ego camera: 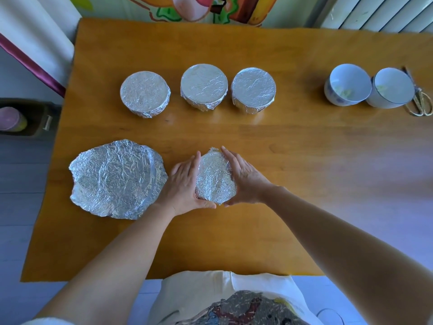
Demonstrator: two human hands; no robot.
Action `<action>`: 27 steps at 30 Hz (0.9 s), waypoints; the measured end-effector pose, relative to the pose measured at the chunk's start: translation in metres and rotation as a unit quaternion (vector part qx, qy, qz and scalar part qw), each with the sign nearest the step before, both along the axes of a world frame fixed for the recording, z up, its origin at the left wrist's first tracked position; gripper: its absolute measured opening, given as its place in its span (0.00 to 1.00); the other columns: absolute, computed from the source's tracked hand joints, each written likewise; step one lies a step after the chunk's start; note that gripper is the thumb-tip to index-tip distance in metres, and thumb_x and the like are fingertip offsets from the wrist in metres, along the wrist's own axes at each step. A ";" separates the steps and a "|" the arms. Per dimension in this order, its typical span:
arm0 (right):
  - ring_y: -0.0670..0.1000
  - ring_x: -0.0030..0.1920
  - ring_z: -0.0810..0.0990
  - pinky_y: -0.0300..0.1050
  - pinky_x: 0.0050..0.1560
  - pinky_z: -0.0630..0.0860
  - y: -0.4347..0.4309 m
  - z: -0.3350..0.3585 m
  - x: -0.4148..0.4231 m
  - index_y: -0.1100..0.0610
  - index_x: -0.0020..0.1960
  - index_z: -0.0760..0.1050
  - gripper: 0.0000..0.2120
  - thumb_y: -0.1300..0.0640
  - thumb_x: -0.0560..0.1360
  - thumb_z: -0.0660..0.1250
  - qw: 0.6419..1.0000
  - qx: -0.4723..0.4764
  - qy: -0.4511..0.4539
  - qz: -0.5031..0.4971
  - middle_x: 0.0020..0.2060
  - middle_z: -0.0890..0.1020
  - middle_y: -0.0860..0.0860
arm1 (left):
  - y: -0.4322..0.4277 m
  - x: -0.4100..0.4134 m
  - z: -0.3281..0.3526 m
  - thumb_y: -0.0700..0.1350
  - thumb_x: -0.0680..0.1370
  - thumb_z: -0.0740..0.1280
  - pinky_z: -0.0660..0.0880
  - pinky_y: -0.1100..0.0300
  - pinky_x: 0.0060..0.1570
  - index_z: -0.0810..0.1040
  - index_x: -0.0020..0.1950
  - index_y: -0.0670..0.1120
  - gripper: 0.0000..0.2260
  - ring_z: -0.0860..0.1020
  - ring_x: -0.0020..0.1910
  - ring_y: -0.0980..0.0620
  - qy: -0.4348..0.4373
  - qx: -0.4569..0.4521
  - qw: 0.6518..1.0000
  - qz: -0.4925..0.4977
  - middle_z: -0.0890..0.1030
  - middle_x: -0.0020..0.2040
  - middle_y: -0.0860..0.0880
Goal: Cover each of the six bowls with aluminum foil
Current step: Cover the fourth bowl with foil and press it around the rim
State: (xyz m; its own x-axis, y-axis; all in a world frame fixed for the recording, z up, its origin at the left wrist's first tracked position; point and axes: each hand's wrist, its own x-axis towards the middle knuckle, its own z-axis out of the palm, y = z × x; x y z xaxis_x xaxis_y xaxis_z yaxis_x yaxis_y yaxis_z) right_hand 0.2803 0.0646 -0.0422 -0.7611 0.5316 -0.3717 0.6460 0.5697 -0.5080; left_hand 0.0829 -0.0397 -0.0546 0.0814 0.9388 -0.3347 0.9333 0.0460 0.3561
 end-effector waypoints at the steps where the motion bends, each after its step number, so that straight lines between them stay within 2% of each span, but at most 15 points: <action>1: 0.52 0.73 0.61 0.45 0.74 0.58 0.000 0.000 0.000 0.51 0.77 0.29 0.75 0.41 0.53 0.83 1.000 0.003 -0.002 0.001 0.72 0.59 0.52 | -0.001 0.000 -0.001 0.86 0.56 0.47 0.37 0.57 0.75 0.33 0.79 0.41 0.68 0.47 0.81 0.47 -0.002 -0.007 1.000 0.002 0.46 0.82 0.42; 3: 0.53 0.74 0.58 0.46 0.75 0.56 -0.001 0.002 -0.001 0.51 0.76 0.26 0.76 0.40 0.53 0.83 1.000 0.012 -0.009 0.007 0.73 0.57 0.53 | -0.003 0.000 0.001 0.87 0.54 0.46 0.33 0.54 0.76 0.28 0.78 0.41 0.69 0.36 0.80 0.48 0.005 -0.014 1.000 0.001 0.34 0.80 0.43; 4: 0.54 0.75 0.55 0.47 0.76 0.54 -0.002 0.003 -0.001 0.51 0.75 0.25 0.76 0.39 0.53 0.82 1.000 0.018 -0.012 0.012 0.75 0.54 0.53 | -0.004 0.000 0.002 0.87 0.55 0.47 0.33 0.52 0.77 0.29 0.78 0.40 0.69 0.35 0.79 0.48 0.012 -0.005 1.000 0.001 0.33 0.80 0.43; 7: 0.52 0.78 0.36 0.51 0.77 0.38 -0.002 0.008 0.000 0.50 0.73 0.22 0.76 0.34 0.52 0.80 0.999 0.041 -0.011 0.033 0.78 0.38 0.51 | -0.004 0.001 0.012 0.85 0.61 0.48 0.40 0.45 0.78 0.42 0.81 0.38 0.64 0.43 0.81 0.45 0.016 0.049 0.999 0.006 0.43 0.82 0.41; 9: 0.51 0.77 0.32 0.52 0.76 0.35 0.000 0.014 0.001 0.49 0.74 0.23 0.75 0.31 0.53 0.78 0.998 0.055 -0.006 0.038 0.78 0.35 0.50 | -0.001 0.003 0.017 0.83 0.65 0.48 0.45 0.44 0.78 0.47 0.81 0.39 0.60 0.49 0.81 0.44 0.011 0.069 0.998 -0.005 0.48 0.82 0.42; 12: 0.50 0.79 0.42 0.54 0.77 0.46 0.006 0.022 0.003 0.51 0.78 0.31 0.68 0.33 0.58 0.76 0.997 0.056 0.019 0.050 0.79 0.43 0.50 | 0.005 0.010 0.016 0.82 0.67 0.49 0.44 0.46 0.78 0.45 0.82 0.42 0.57 0.49 0.80 0.45 0.004 0.066 0.997 -0.028 0.47 0.82 0.43; 14: 0.52 0.77 0.53 0.51 0.75 0.54 0.009 0.023 0.005 0.52 0.78 0.32 0.66 0.37 0.61 0.77 0.997 0.052 0.013 0.062 0.78 0.51 0.52 | 0.006 0.016 0.011 0.82 0.65 0.51 0.40 0.51 0.76 0.39 0.81 0.43 0.59 0.47 0.80 0.45 0.014 0.043 0.999 -0.018 0.43 0.82 0.44; 15: 0.52 0.75 0.56 0.48 0.75 0.56 0.010 0.023 0.005 0.52 0.78 0.32 0.66 0.39 0.61 0.77 0.997 0.043 0.008 0.061 0.77 0.54 0.52 | 0.007 0.018 0.009 0.81 0.64 0.53 0.41 0.52 0.76 0.37 0.81 0.43 0.60 0.47 0.80 0.45 0.017 0.033 0.999 -0.010 0.43 0.82 0.43; 19: 0.51 0.74 0.58 0.42 0.74 0.57 0.013 0.018 0.004 0.53 0.79 0.34 0.68 0.41 0.59 0.81 0.999 -0.001 0.013 0.050 0.76 0.58 0.52 | 0.006 0.018 0.007 0.78 0.64 0.59 0.48 0.53 0.76 0.38 0.81 0.42 0.61 0.49 0.80 0.43 0.006 0.019 1.000 -0.002 0.44 0.82 0.43; 23: 0.50 0.70 0.60 0.44 0.73 0.60 0.016 0.016 0.003 0.51 0.78 0.34 0.69 0.41 0.58 0.81 0.998 0.001 0.008 0.060 0.73 0.62 0.52 | 0.005 0.016 0.002 0.80 0.64 0.56 0.50 0.50 0.77 0.36 0.81 0.42 0.61 0.50 0.80 0.42 0.004 0.018 1.000 -0.002 0.43 0.82 0.42; 27: 0.51 0.71 0.59 0.45 0.74 0.60 0.016 0.013 0.004 0.52 0.79 0.35 0.68 0.40 0.58 0.81 0.998 -0.001 0.010 0.063 0.75 0.58 0.52 | 0.003 0.021 -0.001 0.79 0.64 0.56 0.48 0.51 0.76 0.35 0.80 0.42 0.60 0.50 0.80 0.42 -0.003 0.014 1.000 0.009 0.43 0.81 0.41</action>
